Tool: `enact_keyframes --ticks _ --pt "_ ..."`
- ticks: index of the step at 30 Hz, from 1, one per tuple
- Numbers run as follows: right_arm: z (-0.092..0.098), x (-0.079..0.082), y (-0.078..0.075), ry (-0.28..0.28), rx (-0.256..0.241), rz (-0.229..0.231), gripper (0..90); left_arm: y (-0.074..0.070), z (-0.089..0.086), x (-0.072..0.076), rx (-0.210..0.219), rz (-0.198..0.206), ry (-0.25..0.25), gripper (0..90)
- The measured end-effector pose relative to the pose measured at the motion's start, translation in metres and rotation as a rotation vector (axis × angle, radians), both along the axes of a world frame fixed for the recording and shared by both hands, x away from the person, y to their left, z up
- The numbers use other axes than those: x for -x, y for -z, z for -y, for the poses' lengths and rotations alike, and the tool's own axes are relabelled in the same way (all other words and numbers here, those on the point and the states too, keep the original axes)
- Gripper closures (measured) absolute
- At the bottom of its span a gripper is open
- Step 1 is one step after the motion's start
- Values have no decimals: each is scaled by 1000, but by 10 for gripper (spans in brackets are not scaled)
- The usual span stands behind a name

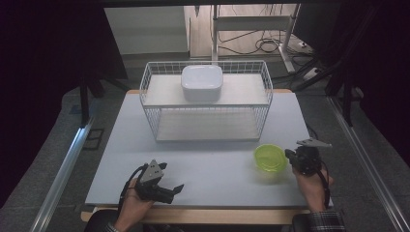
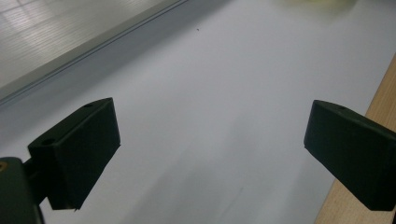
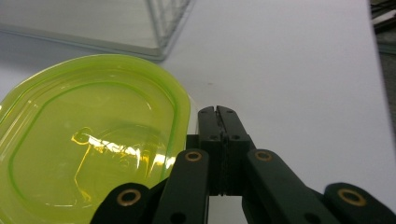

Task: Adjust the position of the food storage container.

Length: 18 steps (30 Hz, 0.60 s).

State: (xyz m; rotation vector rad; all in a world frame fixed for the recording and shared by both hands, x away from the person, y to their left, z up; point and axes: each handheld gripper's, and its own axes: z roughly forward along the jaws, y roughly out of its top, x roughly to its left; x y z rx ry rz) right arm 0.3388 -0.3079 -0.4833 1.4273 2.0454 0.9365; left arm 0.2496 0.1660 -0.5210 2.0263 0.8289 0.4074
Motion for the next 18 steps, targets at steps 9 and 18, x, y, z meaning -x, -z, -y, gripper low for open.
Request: enact_keyframes --ticks 9,18 --pt "-29 6 2 -83 -35 -21 894 0 1 0 -7 0 4 33" --pt "-32 12 2 -93 14 -19 892 0 0 0 -7 -1 2 33"
